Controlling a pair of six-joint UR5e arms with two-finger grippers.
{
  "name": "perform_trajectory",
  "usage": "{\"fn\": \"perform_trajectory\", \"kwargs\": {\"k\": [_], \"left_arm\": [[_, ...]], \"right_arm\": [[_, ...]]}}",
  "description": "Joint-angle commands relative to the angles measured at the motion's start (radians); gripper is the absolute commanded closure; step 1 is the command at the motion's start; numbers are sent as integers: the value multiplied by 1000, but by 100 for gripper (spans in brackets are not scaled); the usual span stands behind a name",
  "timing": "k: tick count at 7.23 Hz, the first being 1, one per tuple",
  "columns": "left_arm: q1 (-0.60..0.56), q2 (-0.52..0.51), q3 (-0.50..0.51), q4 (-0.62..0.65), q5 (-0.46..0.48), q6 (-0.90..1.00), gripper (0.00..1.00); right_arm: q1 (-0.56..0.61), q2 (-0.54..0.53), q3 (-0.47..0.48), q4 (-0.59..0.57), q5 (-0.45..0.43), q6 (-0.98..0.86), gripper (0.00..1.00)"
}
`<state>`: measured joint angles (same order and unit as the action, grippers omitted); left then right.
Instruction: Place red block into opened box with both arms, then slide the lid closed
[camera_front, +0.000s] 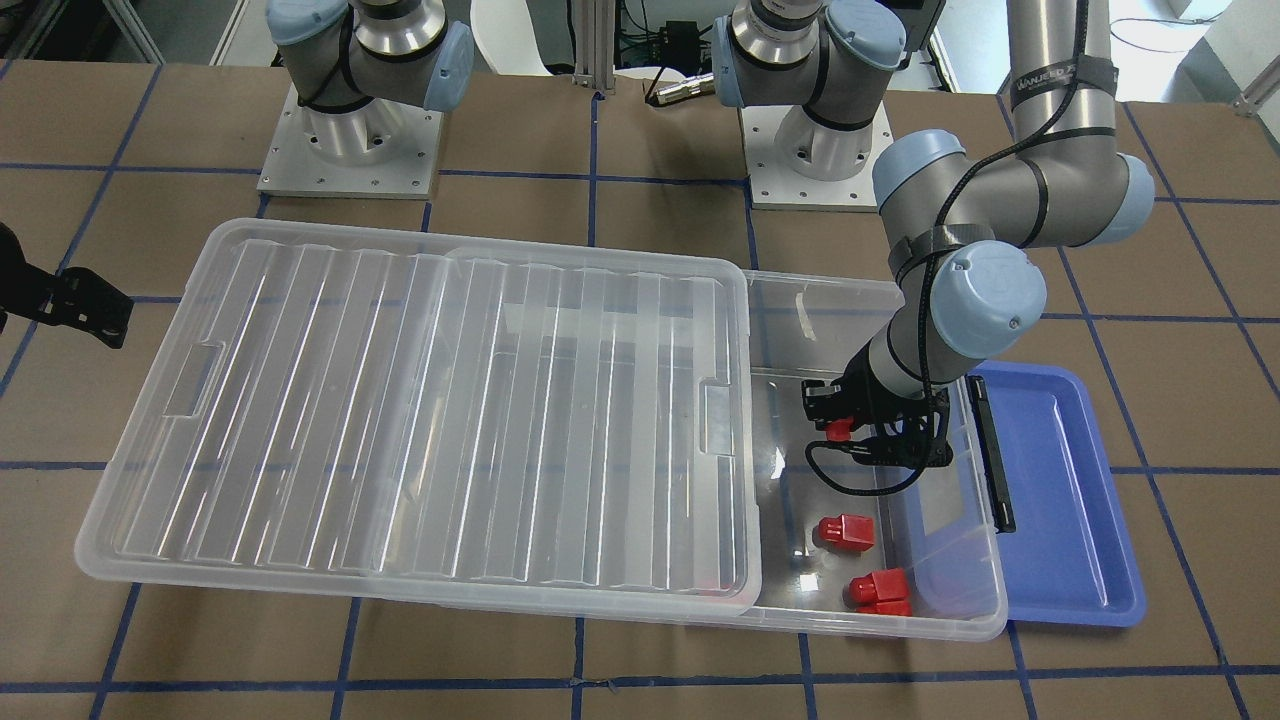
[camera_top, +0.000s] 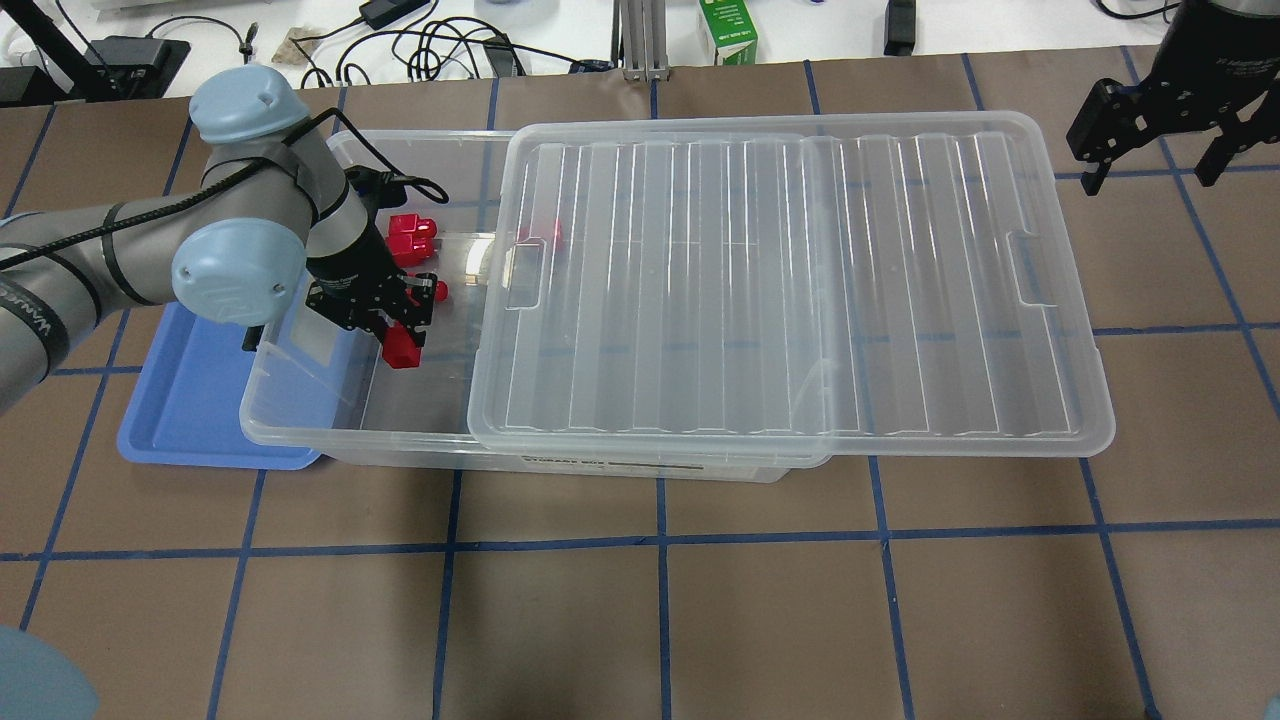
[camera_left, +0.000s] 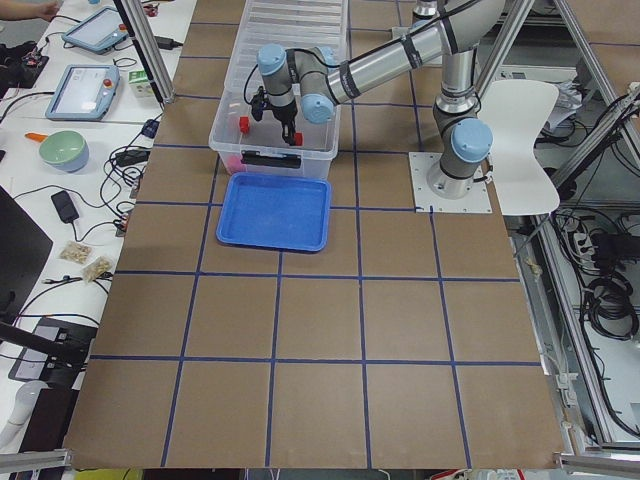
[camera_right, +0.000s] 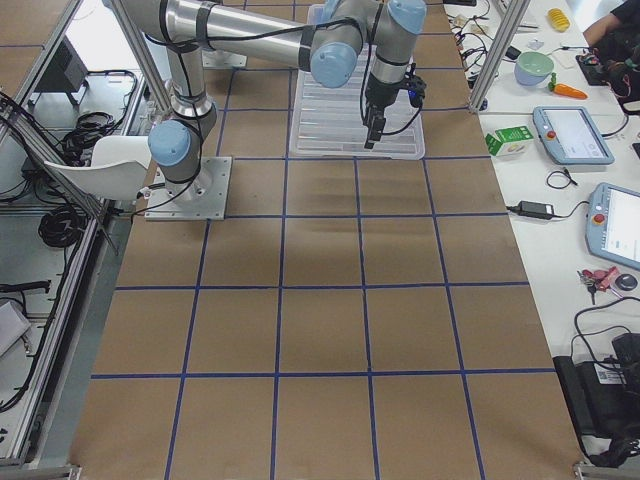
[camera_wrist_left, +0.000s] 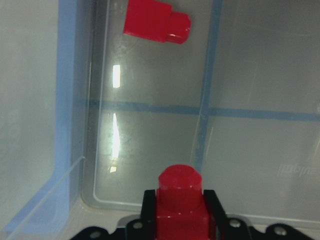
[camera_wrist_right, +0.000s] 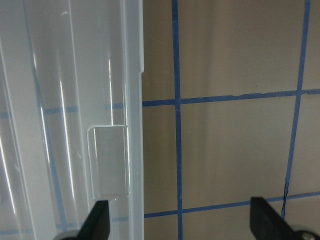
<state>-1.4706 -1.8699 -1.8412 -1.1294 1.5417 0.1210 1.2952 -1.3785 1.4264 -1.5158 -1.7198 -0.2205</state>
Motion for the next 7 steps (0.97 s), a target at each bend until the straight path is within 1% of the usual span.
{"fn": "perform_trajectory", "kwargs": {"k": [1,4,5,6,7], "left_arm": [[13,-43,-64,135,0,16,100],[10,-61,-69,138,1,0,100],[10,-60,-69,140,1,-3,43],[10,-43,-64,140,3,-7,0],[9,-28,-56,125,6,-9,0]], "right_arm": [[0,-2,2,-7,-1,1,0],[-1,7,-3,-20,9,-2,0],[0,7,-7,-27,2,-5,0],[0,7,-6,-35,-3,-11,0],[-2,9,-4,-35,-3,-10,0]]}}
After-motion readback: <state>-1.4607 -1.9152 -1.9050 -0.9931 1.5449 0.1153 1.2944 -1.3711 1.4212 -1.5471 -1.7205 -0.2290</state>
